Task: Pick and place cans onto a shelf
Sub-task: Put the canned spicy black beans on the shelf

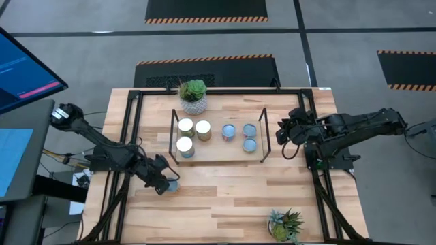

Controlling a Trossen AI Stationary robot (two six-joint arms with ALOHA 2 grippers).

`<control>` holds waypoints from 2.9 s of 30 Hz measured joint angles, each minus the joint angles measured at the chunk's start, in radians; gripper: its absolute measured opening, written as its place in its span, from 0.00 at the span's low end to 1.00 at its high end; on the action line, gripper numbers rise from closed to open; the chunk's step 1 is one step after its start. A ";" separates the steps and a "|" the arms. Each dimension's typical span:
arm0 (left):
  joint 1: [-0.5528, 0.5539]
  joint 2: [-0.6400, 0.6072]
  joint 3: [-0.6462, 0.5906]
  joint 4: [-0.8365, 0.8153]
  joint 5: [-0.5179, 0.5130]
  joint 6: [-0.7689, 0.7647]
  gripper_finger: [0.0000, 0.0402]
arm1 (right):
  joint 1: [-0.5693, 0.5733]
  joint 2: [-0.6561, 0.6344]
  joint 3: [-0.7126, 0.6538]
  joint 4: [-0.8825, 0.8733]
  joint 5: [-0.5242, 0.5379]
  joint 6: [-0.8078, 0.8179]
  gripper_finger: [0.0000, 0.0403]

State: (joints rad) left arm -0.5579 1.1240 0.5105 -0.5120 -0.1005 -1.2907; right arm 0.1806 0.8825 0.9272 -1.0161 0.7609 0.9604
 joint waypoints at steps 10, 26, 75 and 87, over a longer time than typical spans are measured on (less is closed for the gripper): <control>0.006 0.004 0.008 0.129 0.015 0.079 0.01 | 0.000 0.000 0.000 0.000 0.000 0.000 0.31; 0.271 0.019 0.419 0.104 -0.022 0.628 0.00 | 0.000 0.001 0.000 0.009 -0.004 0.008 0.31; 0.624 0.861 1.143 -0.232 0.040 1.455 0.00 | 0.000 0.001 0.001 -0.032 -0.020 -0.002 0.31; 0.640 0.860 1.145 -0.199 0.041 1.448 0.03 | 0.000 0.001 0.001 -0.037 -0.029 0.000 0.31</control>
State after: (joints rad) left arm 0.0822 1.9842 1.6550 -0.7113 -0.0600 0.1570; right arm 0.1806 0.8833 0.9279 -1.0534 0.7316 0.9607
